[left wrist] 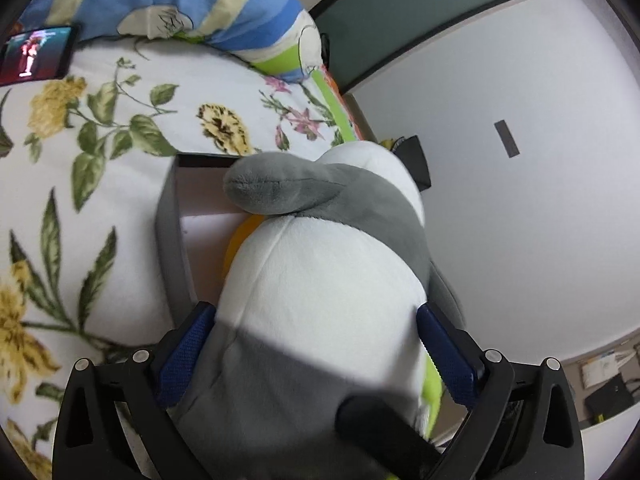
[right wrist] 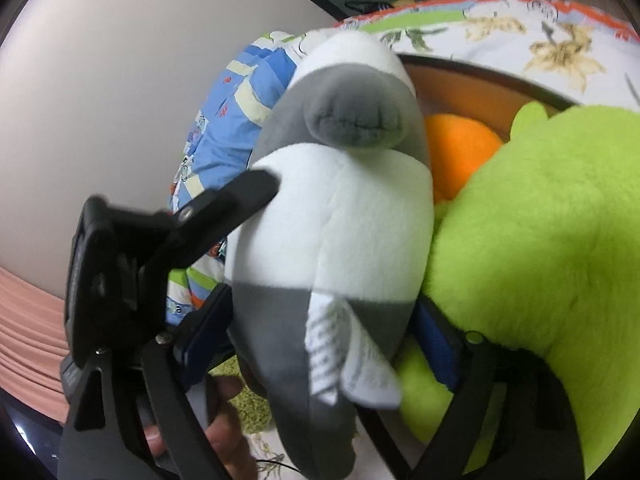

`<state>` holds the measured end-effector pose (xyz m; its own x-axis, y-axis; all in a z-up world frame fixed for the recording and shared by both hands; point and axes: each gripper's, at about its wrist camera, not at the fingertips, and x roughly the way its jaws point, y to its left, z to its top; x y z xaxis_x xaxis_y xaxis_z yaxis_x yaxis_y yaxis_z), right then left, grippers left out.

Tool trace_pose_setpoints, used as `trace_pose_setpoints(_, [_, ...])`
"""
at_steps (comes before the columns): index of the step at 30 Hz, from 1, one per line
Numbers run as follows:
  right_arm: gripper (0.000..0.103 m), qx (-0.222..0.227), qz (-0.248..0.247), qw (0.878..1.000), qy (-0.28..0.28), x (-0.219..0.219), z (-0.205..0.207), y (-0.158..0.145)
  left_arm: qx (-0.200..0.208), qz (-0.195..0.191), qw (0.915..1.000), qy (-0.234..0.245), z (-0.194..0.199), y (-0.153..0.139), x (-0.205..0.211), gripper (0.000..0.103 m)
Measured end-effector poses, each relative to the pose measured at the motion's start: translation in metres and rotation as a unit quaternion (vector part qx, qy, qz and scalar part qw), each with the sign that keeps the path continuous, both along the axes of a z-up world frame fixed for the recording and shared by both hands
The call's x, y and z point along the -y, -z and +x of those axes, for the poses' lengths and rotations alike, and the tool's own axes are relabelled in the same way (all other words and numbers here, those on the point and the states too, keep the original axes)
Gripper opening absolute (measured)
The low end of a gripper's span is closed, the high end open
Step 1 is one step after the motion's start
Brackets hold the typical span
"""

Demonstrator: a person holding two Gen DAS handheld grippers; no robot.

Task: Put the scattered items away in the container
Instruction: 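Carry the panda with both tools over the box and lower it beside the frog, then open both tools and move them to the watermelon-slice plush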

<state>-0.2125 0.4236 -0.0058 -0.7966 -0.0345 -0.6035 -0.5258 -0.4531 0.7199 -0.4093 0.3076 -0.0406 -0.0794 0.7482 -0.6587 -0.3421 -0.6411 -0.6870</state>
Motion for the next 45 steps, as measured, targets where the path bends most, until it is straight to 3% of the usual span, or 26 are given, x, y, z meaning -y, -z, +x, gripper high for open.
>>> trace_pose_setpoints(7, [0.102, 0.039, 0.038, 0.998, 0.017, 0.026, 0.012, -0.026, -0.034, 0.022, 0.9991, -0.015, 0.023, -0.025, 0.061, 0.099])
trace_pose_setpoints(10, [0.102, 0.044, 0.069, 0.996, 0.034, 0.034, 0.025, -0.041, -0.04, 0.029, 0.9984, -0.026, 0.03, -0.03, 0.09, 0.099])
trace_pose_setpoints(15, [0.102, 0.024, 0.064, 0.997, 0.03, 0.041, 0.037, -0.051, -0.046, 0.034, 0.9962, -0.065, 0.036, -0.035, 0.155, 0.099])
trace_pose_setpoints(22, [0.102, -0.007, 0.045, 0.998, -0.05, 0.076, 0.024, -0.068, -0.026, 0.029, 0.9881, -0.149, 0.032, -0.025, 0.258, 0.099])
trace_pose_setpoints(29, [0.102, -0.013, 0.048, 0.989, -0.138, 0.136, -0.01, -0.066, -0.003, 0.029, 0.9766, -0.213, 0.032, -0.002, 0.344, 0.099])
trace_pose_setpoints(34, [0.102, 0.0, 0.028, 0.982, -0.185, 0.167, -0.031, -0.051, 0.01, 0.037, 0.9749, -0.219, 0.026, 0.011, 0.379, 0.1])
trace_pose_setpoints(38, [0.102, 0.019, 0.02, 0.979, -0.203, 0.178, -0.043, -0.039, 0.004, 0.022, 0.9754, -0.219, 0.017, 0.016, 0.396, 0.1])
trace_pose_setpoints(43, [0.102, 0.035, 0.004, 0.976, -0.214, 0.179, -0.06, -0.021, 0.01, 0.072, 0.9797, -0.187, -0.002, 0.025, 0.399, 0.1])
trace_pose_setpoints(45, [0.102, 0.034, -0.003, 0.976, -0.215, 0.179, -0.068, -0.014, 0.007, 0.069, 0.9801, -0.186, -0.016, 0.022, 0.395, 0.1])
